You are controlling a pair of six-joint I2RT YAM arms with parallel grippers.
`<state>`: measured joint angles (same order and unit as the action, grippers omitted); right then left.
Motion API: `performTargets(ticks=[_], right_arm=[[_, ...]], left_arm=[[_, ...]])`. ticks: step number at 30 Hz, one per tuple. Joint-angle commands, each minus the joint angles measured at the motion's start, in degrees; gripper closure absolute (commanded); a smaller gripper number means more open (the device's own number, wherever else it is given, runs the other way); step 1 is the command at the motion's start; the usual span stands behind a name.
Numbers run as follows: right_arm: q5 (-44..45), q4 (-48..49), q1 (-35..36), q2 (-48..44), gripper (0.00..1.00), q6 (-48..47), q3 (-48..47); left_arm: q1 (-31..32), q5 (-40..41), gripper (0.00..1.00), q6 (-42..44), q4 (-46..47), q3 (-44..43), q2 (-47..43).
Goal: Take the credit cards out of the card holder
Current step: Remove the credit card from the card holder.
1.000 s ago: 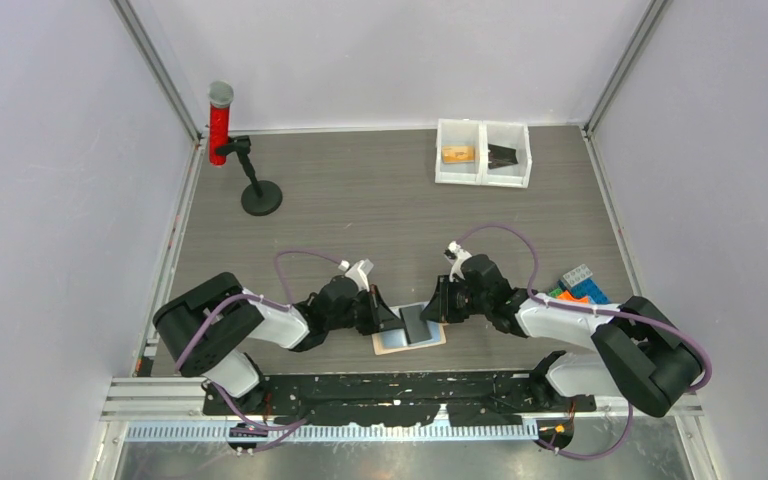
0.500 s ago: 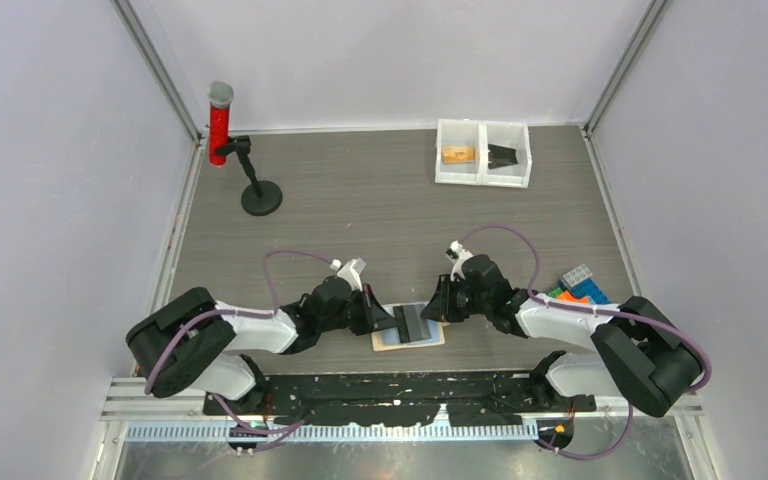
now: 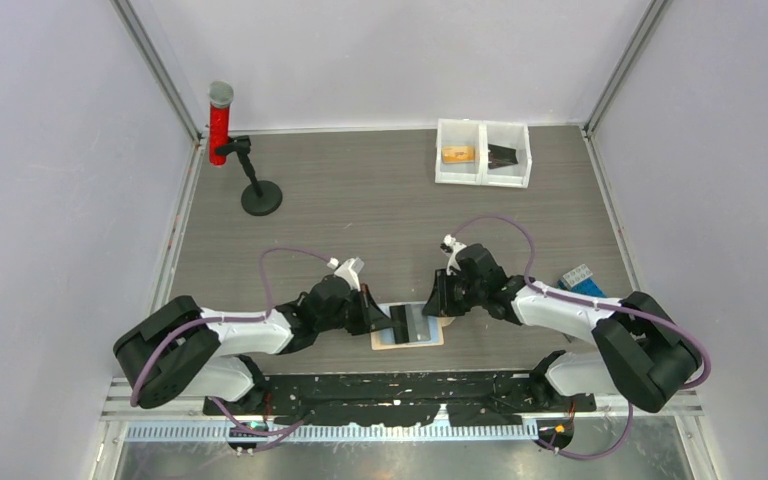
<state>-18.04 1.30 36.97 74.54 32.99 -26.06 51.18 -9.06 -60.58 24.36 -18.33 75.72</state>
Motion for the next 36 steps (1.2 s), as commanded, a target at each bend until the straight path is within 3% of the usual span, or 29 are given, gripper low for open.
performTargets(ticks=[1,15,24,36], right_arm=[[0.1,-5.3,-0.2,-1.2,0.77,-2.5,-4.3],[-6.7,1.4,1.4,0.3,0.72,-2.2,-2.8],[-6.9,4.6,1.4,6.8,0.72,-2.1,-1.7],[-5.5,3.3,1.4,5.2,0.71,-3.5,-1.9]], left_arm=[[-0.3,-0.3,1.00,2.3,-0.5,-2.4,-0.7],[-0.3,-1.4,1.00,2.1,0.9,-3.5,1.0],[-0.5,0.7,1.00,3.0,-5.1,-3.4,-2.4],[-1.7,1.6,1.00,4.3,-10.0,-2.4,-8.1]])
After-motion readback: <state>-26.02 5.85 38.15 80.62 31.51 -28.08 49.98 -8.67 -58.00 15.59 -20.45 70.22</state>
